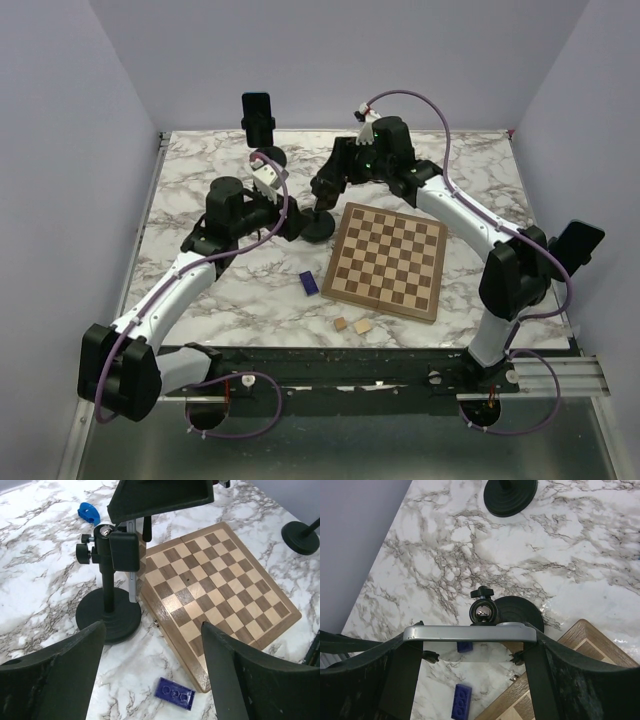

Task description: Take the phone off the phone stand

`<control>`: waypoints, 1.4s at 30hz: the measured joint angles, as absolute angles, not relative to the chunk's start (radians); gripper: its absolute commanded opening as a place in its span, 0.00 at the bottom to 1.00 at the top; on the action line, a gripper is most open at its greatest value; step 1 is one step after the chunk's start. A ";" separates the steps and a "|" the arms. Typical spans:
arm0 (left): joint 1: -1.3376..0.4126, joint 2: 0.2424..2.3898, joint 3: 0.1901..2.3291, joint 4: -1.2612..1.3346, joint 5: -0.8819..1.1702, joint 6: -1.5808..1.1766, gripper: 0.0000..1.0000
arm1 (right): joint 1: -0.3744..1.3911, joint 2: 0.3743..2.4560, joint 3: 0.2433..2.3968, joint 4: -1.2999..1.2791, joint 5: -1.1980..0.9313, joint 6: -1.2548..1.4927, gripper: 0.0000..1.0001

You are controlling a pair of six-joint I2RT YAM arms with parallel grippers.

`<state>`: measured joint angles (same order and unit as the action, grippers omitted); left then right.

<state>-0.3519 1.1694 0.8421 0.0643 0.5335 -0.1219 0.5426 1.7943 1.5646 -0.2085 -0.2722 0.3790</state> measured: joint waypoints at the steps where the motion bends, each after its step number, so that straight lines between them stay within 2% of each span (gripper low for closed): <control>1: -0.360 1.172 0.842 0.064 0.522 -0.124 0.83 | 0.543 1.797 1.570 -0.215 -0.262 0.394 0.01; 7: -0.424 1.222 0.844 0.080 0.394 -0.123 0.66 | 0.553 1.802 1.588 -0.245 -0.226 0.430 0.01; 15: -0.439 1.277 0.874 0.120 0.331 -0.139 0.58 | 0.611 1.804 1.606 -0.289 -0.167 0.418 0.01; 19: -0.441 1.279 0.875 0.133 0.323 -0.143 0.46 | 0.638 1.805 1.606 -0.291 -0.139 0.418 0.01; 37: -0.441 1.303 0.913 0.088 0.291 -0.133 0.48 | 0.670 1.813 1.617 -0.295 -0.082 0.420 0.01; 42: -0.441 1.316 0.927 0.076 0.288 -0.123 0.53 | 0.672 1.813 1.617 -0.295 -0.072 0.420 0.01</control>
